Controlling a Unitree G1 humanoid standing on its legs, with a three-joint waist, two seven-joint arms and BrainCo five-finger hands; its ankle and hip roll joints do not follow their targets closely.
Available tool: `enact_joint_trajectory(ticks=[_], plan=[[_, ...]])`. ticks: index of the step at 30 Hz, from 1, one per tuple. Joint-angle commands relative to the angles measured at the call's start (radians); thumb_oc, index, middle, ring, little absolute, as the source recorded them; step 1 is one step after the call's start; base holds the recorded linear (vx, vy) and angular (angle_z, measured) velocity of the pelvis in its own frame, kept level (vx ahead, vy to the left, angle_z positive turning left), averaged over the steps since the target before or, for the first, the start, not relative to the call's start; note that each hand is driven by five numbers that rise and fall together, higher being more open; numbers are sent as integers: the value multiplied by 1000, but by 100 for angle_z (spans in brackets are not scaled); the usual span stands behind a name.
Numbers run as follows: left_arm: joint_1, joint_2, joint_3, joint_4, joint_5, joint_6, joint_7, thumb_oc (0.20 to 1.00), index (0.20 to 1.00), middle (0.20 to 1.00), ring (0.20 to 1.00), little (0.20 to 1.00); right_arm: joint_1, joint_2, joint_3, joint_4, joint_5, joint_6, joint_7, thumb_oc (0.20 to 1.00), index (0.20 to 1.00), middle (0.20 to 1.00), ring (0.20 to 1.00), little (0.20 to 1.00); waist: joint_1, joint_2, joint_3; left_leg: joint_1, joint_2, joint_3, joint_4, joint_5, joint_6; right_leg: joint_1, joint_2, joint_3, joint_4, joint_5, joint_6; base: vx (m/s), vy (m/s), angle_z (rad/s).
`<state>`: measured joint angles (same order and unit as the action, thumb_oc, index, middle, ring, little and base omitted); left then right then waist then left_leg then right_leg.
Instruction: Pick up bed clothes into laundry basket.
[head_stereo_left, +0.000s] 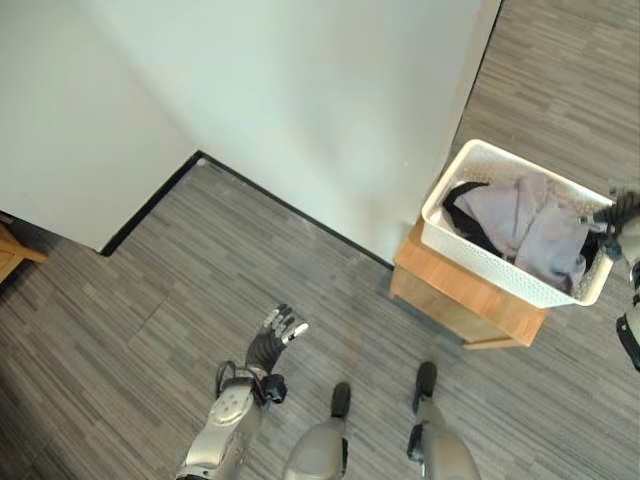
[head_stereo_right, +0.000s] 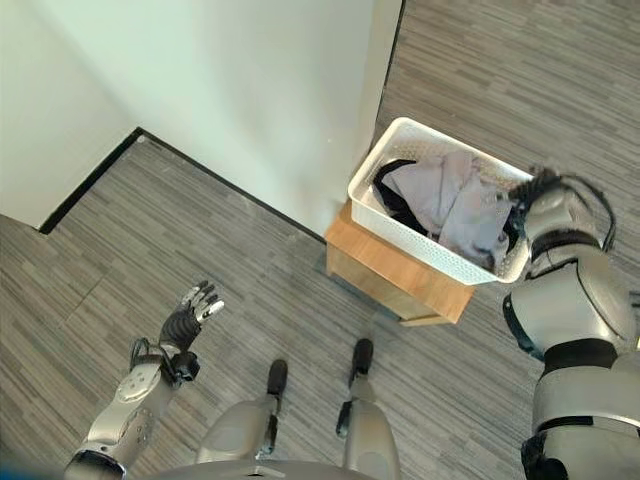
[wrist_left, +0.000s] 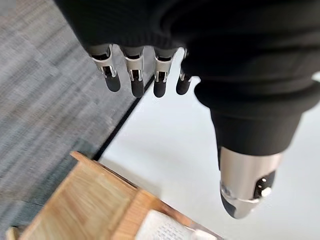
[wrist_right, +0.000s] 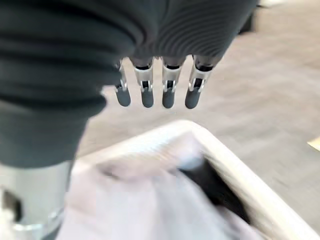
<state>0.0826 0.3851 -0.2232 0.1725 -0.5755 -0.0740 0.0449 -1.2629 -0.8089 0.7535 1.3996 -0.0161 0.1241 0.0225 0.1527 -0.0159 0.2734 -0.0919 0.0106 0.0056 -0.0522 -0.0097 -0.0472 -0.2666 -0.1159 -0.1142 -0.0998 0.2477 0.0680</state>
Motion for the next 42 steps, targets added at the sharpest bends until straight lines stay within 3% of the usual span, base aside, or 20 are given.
enact_joint_trajectory(ticks=[1,5,6,8,9,11,12,13,15,16,17,18,19,22,24,25,28,31,36,42], plan=[[14,53,-8,-77,16,-21,-32,1000,1000,1000,1000,1000,-224,-107,207,-89,-171,-42,33,1000,1000,1000,1000,1000,-12,-24,-38,-81,9,-13,-35,82,-6,106,-9,-34,13,-166,70,10,7,4],[32,54,34,-80,11,-27,-39,1000,1000,1000,1000,1000,-315,-299,321,-479,-82,-61,61,1000,1000,1000,1000,1000,-52,-51,-52,-53,19,5,-35,68,-10,127,-6,-19,13,-171,71,3,-1,-1],[30,53,33,-80,11,-27,-39,1000,1000,1000,1000,1000,-316,-302,321,-483,-81,-59,62,1000,1000,1000,1000,1000,-52,-50,-53,-57,18,5,-35,71,-10,123,-7,-19,13,-168,71,20,-1,-5],[55,44,69,-80,6,-31,-51,1000,1000,1000,1000,1000,-291,-541,349,-862,38,-88,91,1000,1000,1000,1000,1000,-87,-60,-71,-40,22,17,-35,62,-11,135,-9,-14,13,-171,72,0,1,-5],[64,22,88,-76,5,-33,-54,1000,1000,1000,1000,1000,-225,-637,283,-998,107,-102,94,1000,1000,1000,1000,1000,-103,-51,-77,-33,24,23,-35,59,-12,141,-9,-14,13,-173,74,0,0,0],[85,-53,131,-77,8,-44,-58,1000,1000,1000,1000,1000,118,-754,-68,-1175,240,-144,70,1000,1000,1000,1000,1000,-153,-7,-90,-12,25,30,-35,44,-10,160,-8,-11,13,-181,78,5,-5,-6],[102,-55,169,-80,12,-45,-59,1000,1000,1000,1000,1000,518,-710,-477,-1239,285,-172,53,1000,1000,1000,1000,1000,-185,-24,-111,-27,21,28,-35,63,-6,145,-13,-13,13,-165,78,36,-15,-7],[113,-24,175,-83,21,-44,-65,1000,1000,1000,1000,1000,958,-614,-911,-1317,299,-191,51,1000,1000,1000,1000,1000,-177,-55,-121,-12,22,24,-35,41,-5,161,-13,-17,13,-183,80,43,-16,13],[118,-19,181,-85,42,-42,-66,1000,1000,1000,1000,1000,1296,-371,-1257,-1414,299,-221,-14,1000,1000,1000,1000,1000,-162,-49,-127,7,19,26,-35,28,1,179,-16,-17,13,-191,83,73,1,27],[117,-16,187,-80,49,-40,-63,1000,1000,1000,1000,1000,1349,-247,-1306,-1440,263,-233,-61,1000,1000,1000,1000,1000,-155,-41,-132,14,18,27,-35,23,5,185,-17,-15,13,-193,84,39,14,-7],[117,-32,194,-63,62,-38,-44,1000,1000,1000,1000,1000,1350,-17,-1290,-1434,197,-251,-146,1000,1000,1000,1000,1000,-152,-18,-145,24,16,31,-35,17,12,193,-20,-12,13,-198,83,65,4,-38],[117,-40,197,-53,67,-38,-32,1000,1000,1000,1000,1000,1350,123,-1251,-1413,212,-256,-177,1000,1000,1000,1000,1000,-154,-13,-150,37,18,30,-35,7,13,205,-18,-12,13,-207,82,38,3,-62],[117,-36,199,-53,67,-38,-31,1000,1000,1000,1000,1000,1351,130,-1249,-1416,210,-255,-179,1000,1000,1000,1000,1000,-155,-18,-150,35,17,30,-35,12,14,202,-19,-12,13,-203,81,11,1,-63],[127,-66,210,-26,95,-24,-14,1000,1000,1000,1000,1000,1456,375,-1213,-1423,176,-249,-203,1000,1000,1000,1000,1000,-173,-6,-170,53,20,33,-35,7,17,216,-15,-7,13,-210,78,4,3,-32],[123,-91,202,-4,98,-30,6,1000,1000,1000,1000,1000,1497,555,-1130,-1359,311,-277,-216,1000,1000,1000,1000,1000,-186,2,-184,69,24,43,-35,5,16,227,-13,-2,13,-213,78,-9,9,8],[124,-88,202,-3,98,-31,7,1000,1000,1000,1000,1000,1498,556,-1129,-1356,315,-281,-215,1000,1000,1000,1000,1000,-186,-1,-184,71,24,43,-35,5,16,228,-13,-2,13,-213,78,-6,3,-8],[110,-109,179,31,96,-32,29,1000,1000,1000,1000,1000,1498,675,-1022,-1192,581,-320,-198,1000,1000,1000,1000,1000,-189,2,-193,91,26,48,-35,5,13,249,-11,2,20,-217,75,-9,2,6],[90,-119,151,40,93,-23,39,1000,1000,1000,1000,1000,1499,758,-937,-1139,861,-304,-139,1000,1000,1000,1000,1000,-190,4,-203,113,30,53,-35,5,8,268,-9,3,24,-222,73,-2,1,2],[60,-100,124,28,107,-40,29,1000,1000,1000,1000,1000,1501,719,-886,-1152,876,-290,-93,1000,1000,1000,1000,1000,-185,-1,-224,140,32,58,-35,2,5,293,-12,2,30,-229,71,23,-1,14],[60,-96,125,24,100,-57,17,1000,1000,1000,1000,1000,1511,653,-889,-1221,725,-290,-92,1000,1000,1000,1000,1000,-180,-4,-227,144,31,48,-35,0,8,303,-17,-6,33,-233,69,2,-4,0]])
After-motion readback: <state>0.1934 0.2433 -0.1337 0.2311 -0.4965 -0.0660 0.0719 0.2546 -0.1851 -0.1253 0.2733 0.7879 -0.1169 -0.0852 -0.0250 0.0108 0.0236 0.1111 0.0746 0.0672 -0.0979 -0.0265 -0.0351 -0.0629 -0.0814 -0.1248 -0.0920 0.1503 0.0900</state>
